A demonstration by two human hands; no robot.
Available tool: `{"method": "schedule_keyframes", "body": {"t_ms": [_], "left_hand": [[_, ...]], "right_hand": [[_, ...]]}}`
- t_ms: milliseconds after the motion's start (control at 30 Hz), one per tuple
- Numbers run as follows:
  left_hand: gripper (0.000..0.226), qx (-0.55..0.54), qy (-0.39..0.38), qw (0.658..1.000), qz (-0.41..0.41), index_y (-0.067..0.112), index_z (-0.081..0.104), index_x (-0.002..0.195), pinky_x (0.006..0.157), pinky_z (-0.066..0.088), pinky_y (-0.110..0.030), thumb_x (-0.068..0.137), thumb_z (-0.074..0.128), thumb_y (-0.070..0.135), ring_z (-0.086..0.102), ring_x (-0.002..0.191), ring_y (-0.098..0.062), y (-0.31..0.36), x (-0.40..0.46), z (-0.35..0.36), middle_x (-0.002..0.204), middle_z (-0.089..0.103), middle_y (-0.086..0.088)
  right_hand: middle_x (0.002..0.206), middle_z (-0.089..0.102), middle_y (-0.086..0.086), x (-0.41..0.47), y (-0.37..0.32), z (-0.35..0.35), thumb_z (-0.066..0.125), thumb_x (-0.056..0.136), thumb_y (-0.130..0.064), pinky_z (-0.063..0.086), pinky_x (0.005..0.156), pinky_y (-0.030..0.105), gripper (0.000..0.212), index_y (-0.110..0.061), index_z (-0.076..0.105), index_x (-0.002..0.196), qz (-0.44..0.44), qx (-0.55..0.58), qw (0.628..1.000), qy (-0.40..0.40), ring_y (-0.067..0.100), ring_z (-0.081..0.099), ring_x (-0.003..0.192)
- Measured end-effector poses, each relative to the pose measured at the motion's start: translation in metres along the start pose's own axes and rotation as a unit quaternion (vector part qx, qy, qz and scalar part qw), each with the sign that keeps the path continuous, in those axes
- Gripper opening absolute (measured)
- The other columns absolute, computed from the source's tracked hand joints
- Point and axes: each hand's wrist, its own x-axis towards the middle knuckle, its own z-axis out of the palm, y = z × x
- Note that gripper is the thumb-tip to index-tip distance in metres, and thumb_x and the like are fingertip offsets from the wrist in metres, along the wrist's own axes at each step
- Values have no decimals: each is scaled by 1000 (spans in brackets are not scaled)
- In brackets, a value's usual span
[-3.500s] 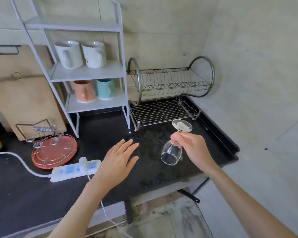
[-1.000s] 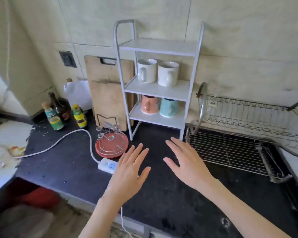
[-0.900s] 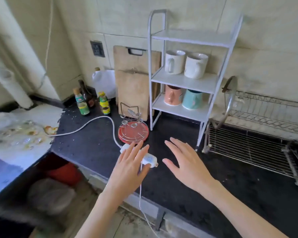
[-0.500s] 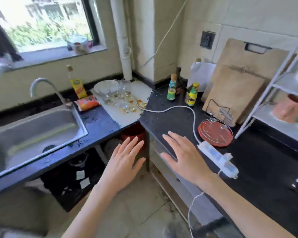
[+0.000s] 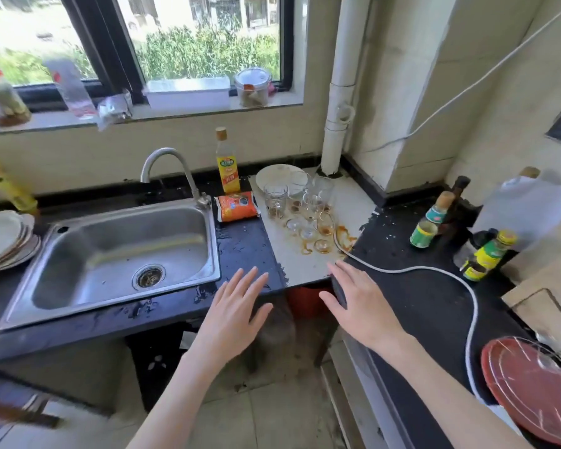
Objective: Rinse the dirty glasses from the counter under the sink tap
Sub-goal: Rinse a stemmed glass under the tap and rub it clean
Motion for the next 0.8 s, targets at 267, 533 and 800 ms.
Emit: {"method": "schedule_keyframes", "body": {"t_ms": [267,533,800], "left_hand": [[58,-22,-45,999,-19,27,18,147,116,9,-32,96,30,52,4,145,-15,-28,73,15,156,15,6],[56,-54,-76,996,-16,27,18,147,116,9,-33,97,35,44,3,145,-15,-74,173,36,156,14,5],[55,-88,-112,990,-14,27,18,147,116,10,-34,97,34,44,3,145,-15,-92,237,46,156,14,5]], "right_hand": [[152,31,1,87,37,24,45,96,-39,19,117,33,55,-19,31,145,25,14,999,-29,16,25,141],[140,45,6,184,67,43,51,93,-39,35,104,38,55,-14,38,140,144,7,989,15,22,42,128],[155,19,11,248,94,65,65,81,-48,27,112,40,95,-10,10,150,269,111,954,-71,26,23,141]]}}
